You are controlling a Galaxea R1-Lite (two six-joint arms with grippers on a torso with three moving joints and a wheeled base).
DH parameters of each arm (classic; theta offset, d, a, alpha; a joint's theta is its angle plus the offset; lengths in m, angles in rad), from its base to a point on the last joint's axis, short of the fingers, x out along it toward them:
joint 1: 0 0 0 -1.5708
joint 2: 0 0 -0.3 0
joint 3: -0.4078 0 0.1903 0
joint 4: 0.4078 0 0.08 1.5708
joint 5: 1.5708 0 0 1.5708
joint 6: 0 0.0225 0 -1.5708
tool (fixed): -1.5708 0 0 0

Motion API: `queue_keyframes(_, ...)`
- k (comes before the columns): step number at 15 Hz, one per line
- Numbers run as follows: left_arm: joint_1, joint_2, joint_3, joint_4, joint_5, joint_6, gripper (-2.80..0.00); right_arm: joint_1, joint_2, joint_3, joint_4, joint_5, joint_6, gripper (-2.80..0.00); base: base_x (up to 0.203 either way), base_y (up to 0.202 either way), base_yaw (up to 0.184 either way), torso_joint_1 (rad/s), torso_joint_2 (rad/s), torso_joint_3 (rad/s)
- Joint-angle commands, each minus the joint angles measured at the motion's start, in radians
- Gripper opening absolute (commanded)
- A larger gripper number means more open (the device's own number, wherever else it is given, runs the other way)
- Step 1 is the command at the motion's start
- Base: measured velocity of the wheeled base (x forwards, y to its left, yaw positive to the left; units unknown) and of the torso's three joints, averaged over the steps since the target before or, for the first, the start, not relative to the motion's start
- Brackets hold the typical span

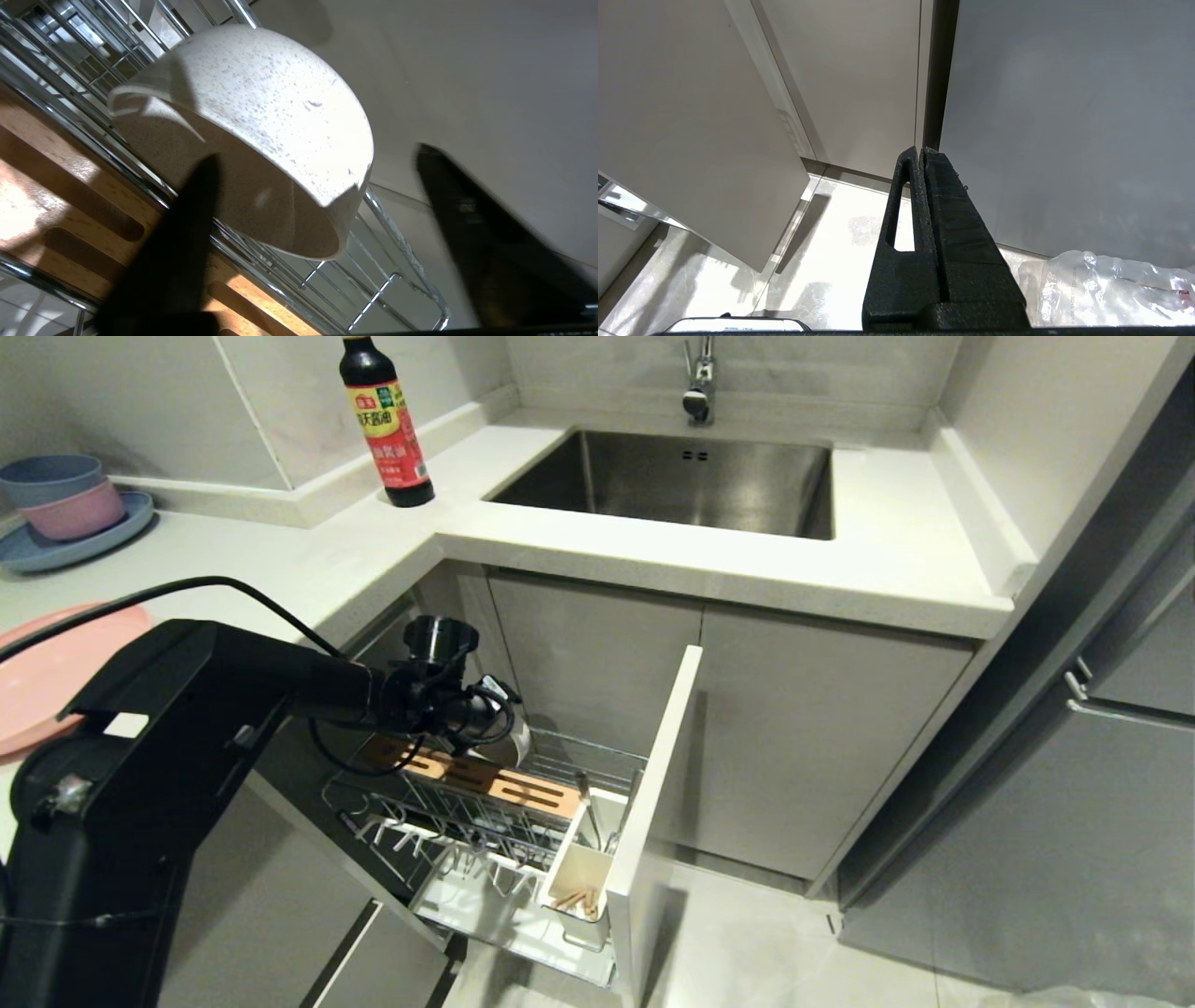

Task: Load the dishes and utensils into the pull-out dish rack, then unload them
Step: Take the bowl out of the cupboard

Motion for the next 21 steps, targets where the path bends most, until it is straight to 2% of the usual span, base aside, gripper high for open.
queue_keyframes(1,0.0,0.005,-0.003,0.0,0.0,-0.005,-2.8,0.0,0.001,0.0,0.0,0.001,0.0,-2.8,0.0,0.0,0.0,0.0,0.0,0.0)
queue_keyframes(5,-0.001,0.002,0.0,0.008,-0.021,-0.006,-2.8,0.0,0.001,0.001,0.001,0.001,0.0,-2.8,0.0,0.0,0.0,0.0,0.0,0.0)
queue_keyframes(13,-0.006,-0.015,0.005,0.011,-0.021,-0.007,-2.8,0.0,0.001,0.0,0.0,0.001,0.0,-2.8,0.0,0.0,0.0,0.0,0.0,0.0)
queue_keyframes(21,-0.014,-0.133,0.031,0.014,-0.022,-0.012,-2.8,0.0,0.001,0.0,0.001,0.0,0.0,-2.8,0.0,0.0,0.0,0.0,0.0,0.0)
